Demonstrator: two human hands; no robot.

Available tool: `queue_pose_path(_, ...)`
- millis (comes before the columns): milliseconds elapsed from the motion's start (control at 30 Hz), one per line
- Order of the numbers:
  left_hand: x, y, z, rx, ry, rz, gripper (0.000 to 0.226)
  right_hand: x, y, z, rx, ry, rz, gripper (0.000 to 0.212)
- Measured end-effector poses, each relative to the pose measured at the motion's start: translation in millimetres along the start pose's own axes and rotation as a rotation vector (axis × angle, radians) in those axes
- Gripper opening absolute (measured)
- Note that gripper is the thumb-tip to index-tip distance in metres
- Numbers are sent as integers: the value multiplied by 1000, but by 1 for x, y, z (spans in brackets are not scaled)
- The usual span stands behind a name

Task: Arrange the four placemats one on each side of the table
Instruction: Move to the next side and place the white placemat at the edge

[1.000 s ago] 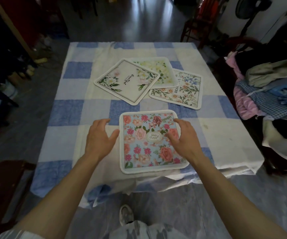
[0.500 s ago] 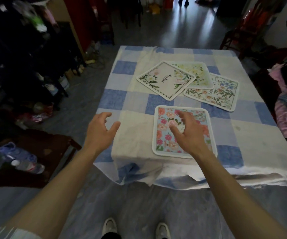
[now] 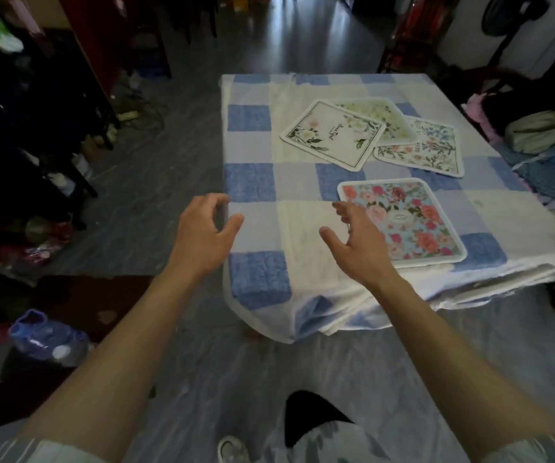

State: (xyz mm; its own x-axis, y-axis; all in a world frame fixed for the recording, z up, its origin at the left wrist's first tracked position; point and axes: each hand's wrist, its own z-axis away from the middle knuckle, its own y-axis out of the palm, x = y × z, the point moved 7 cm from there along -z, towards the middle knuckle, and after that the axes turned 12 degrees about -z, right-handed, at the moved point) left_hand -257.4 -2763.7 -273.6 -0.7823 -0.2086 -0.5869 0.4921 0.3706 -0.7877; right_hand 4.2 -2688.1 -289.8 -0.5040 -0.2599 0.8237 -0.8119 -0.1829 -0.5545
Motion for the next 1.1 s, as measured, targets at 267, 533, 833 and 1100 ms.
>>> queue_pose_path(267, 34, -6, -76, 91, 83, 41, 41, 16, 53, -42, -90, 79, 9, 53)
queue_pose_path(533, 64, 13, -203, 216, 173, -12, 41, 12, 107, -146, -223, 196, -106, 54)
queue_pose_path(833, 38, 71, -343, 378, 358, 6, 42, -11, 86, -213, -488, 349, -125, 53)
queue_pose_path(1100, 26, 158, -458, 602, 568, 74, 45, -41, 93, -262, -710, 546, -59, 52)
